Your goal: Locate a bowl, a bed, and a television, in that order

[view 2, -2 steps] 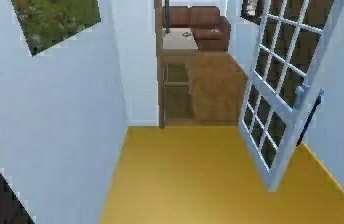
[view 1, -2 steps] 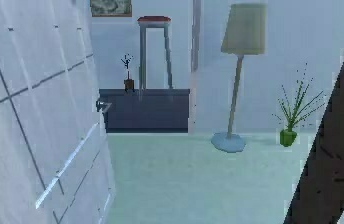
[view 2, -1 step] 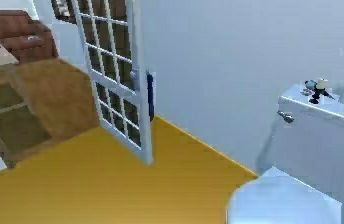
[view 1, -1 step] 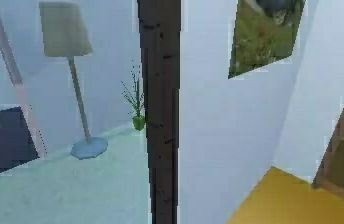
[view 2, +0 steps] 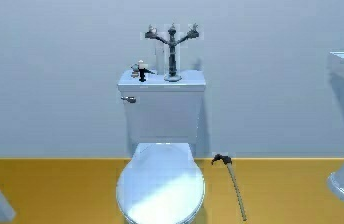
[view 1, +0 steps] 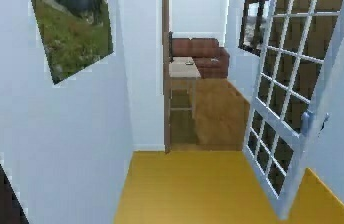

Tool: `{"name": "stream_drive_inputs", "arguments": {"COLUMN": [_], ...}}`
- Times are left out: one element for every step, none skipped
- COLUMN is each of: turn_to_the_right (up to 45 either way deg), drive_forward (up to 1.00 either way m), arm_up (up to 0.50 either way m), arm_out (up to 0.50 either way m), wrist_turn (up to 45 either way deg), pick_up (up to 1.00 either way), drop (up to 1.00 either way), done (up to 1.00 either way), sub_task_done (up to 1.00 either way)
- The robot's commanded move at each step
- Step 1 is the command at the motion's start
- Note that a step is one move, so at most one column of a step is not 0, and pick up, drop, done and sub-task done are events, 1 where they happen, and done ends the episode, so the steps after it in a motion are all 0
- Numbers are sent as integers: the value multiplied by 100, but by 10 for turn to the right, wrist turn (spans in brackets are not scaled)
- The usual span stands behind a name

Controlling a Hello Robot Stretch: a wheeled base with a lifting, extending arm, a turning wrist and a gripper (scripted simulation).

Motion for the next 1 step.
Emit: {"name": "stream_drive_inputs", "arguments": {"turn_to_the_right": [90], "drive_forward": [0], "arm_up": [0], "arm_out": [0], "wrist_turn": [0], "pick_up": [0], "drop": [0], "done": [0], "sub_task_done": [0]}}
